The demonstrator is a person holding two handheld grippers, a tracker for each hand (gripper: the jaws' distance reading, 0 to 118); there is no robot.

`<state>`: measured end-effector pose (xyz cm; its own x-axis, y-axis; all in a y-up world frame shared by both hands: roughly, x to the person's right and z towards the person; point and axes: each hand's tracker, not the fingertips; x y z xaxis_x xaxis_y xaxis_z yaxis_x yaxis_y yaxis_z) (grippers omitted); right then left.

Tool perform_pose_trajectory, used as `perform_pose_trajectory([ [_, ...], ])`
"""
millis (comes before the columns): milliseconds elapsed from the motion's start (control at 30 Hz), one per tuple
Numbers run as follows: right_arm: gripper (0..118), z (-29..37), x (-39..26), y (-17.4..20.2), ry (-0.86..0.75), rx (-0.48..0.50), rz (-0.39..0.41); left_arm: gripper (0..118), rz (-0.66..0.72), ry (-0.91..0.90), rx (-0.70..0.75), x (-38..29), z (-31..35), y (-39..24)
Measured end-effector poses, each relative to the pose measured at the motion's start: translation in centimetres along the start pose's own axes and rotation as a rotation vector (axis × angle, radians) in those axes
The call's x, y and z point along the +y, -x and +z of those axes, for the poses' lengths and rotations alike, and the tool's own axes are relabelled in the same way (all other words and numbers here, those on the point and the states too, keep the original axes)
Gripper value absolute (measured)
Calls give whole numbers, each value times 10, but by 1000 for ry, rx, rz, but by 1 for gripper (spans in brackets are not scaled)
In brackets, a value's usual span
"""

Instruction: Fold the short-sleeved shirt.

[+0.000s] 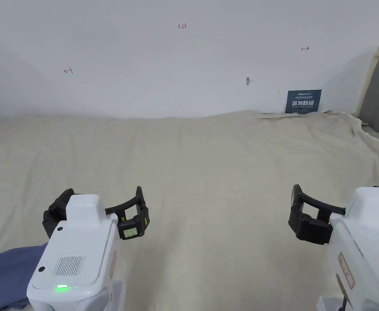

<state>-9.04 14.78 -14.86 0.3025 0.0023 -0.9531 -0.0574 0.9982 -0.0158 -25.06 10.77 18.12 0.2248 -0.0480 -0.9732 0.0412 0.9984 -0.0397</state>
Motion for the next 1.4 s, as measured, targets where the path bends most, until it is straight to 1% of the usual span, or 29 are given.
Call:
perform_pose_trajectory([
  [33, 114, 0, 2, 1, 10, -6, -3, 118, 1, 0, -1, 0, 0, 0],
  [133, 114, -2, 7, 5, 62, -67, -34, 118, 11, 2, -2, 1, 1, 2],
  [167, 114, -2, 9, 5, 89, -86, -50, 118, 17, 5, -1, 2, 1, 2],
  [300, 114, -7, 24, 8, 239, -149, -63, 118, 22, 3, -3, 3, 2, 3],
  [400, 114, -12, 33, 4, 350, -120, -110, 118, 14, 0, -4, 3, 2, 4],
  [467, 114, -12, 36, 4, 367, -113, -138, 118, 13, -3, -5, 4, 3, 4],
  [567, 114, -10, 36, 5, 353, -118, -151, 118, 20, -7, -1, 6, 3, 6],
  [867, 114, -3, 35, 12, 260, -106, -119, 118, 15, -21, -3, 11, 3, 6],
  [967, 114, -5, 34, 14, 264, -110, -93, 118, 12, -20, -4, 11, 3, 6],
  [1100, 114, -6, 30, 14, 262, -103, -97, 118, 10, -20, -7, 11, 3, 6],
  [1267, 114, -4, 28, 18, 210, -134, -46, 118, 10, -21, -7, 11, 3, 5],
  [1333, 114, -2, 25, 16, 161, -104, -24, 118, 9, -22, -7, 11, 4, 4],
  [1367, 114, 0, 24, 16, 124, -68, -25, 118, 8, -23, -6, 11, 4, 4],
  [1400, 114, 2, 23, 16, 98, -55, -21, 118, 9, -24, -7, 11, 4, 4],
])
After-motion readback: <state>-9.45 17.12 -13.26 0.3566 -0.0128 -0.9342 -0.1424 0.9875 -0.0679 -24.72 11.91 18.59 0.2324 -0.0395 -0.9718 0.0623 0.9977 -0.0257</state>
